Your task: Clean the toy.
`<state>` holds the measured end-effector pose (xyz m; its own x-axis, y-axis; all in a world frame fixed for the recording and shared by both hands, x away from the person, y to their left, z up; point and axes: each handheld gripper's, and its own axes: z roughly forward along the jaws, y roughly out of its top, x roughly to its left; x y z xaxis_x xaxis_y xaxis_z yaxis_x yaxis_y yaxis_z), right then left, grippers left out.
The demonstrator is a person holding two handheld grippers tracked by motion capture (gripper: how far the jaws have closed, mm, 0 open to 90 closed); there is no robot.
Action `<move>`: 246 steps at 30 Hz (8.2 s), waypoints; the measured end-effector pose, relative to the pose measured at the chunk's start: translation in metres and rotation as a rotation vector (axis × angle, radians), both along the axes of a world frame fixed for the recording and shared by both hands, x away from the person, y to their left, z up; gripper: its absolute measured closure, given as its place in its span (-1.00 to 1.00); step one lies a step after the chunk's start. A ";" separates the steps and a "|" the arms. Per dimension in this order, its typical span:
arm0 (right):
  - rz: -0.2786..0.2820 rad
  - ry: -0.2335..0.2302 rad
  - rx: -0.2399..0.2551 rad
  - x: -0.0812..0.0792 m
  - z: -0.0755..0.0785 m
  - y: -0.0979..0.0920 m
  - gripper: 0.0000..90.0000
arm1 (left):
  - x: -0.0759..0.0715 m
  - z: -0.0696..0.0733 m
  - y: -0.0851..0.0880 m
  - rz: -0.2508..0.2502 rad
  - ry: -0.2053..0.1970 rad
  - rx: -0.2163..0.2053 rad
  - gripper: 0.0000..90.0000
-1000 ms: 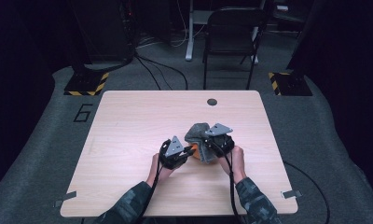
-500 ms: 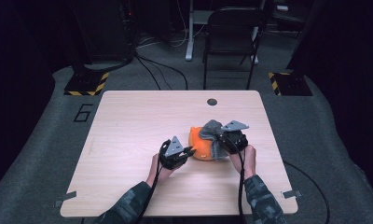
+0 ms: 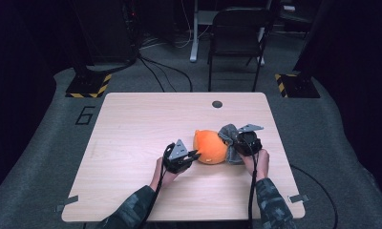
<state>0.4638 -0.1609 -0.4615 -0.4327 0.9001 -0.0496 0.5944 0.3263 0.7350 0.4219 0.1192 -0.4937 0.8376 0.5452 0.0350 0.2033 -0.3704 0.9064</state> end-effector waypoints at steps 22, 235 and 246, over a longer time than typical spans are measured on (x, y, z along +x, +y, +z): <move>0.137 -0.125 0.170 -0.025 0.065 0.019 0.71 | 0.001 -0.001 0.001 -0.003 -0.006 -0.004 0.81; 0.142 0.132 0.062 -0.019 0.013 -0.008 0.71 | 0.014 -0.008 0.006 -0.009 0.067 -0.059 0.81; -0.003 0.182 -0.028 0.002 -0.018 -0.025 0.70 | 0.014 -0.009 0.007 -0.007 0.072 -0.065 0.81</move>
